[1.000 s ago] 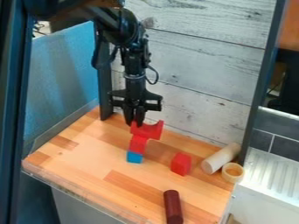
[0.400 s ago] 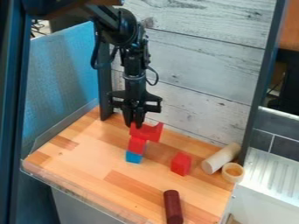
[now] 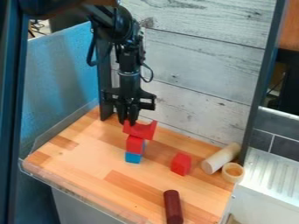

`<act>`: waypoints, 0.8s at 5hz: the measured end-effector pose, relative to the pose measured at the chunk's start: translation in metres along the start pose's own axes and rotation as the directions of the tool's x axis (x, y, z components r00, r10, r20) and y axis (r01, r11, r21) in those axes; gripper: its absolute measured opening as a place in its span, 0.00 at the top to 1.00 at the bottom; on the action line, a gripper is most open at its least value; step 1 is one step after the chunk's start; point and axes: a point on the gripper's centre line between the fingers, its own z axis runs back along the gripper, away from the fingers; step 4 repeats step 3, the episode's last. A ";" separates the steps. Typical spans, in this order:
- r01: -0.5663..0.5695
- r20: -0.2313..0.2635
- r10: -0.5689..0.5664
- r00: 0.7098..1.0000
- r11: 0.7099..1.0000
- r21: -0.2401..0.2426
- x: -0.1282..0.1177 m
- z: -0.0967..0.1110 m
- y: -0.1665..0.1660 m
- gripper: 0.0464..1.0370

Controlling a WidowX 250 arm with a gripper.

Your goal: Placing the red object to the top of another red object

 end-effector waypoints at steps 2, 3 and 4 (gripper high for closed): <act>-0.015 0.023 0.015 1.000 1.000 0.002 0.011 0.008 0.010 0.86; -0.027 0.031 0.027 0.999 1.000 0.002 0.013 0.007 0.011 0.86; -0.027 0.031 0.027 0.999 1.000 0.002 0.013 0.007 0.011 0.86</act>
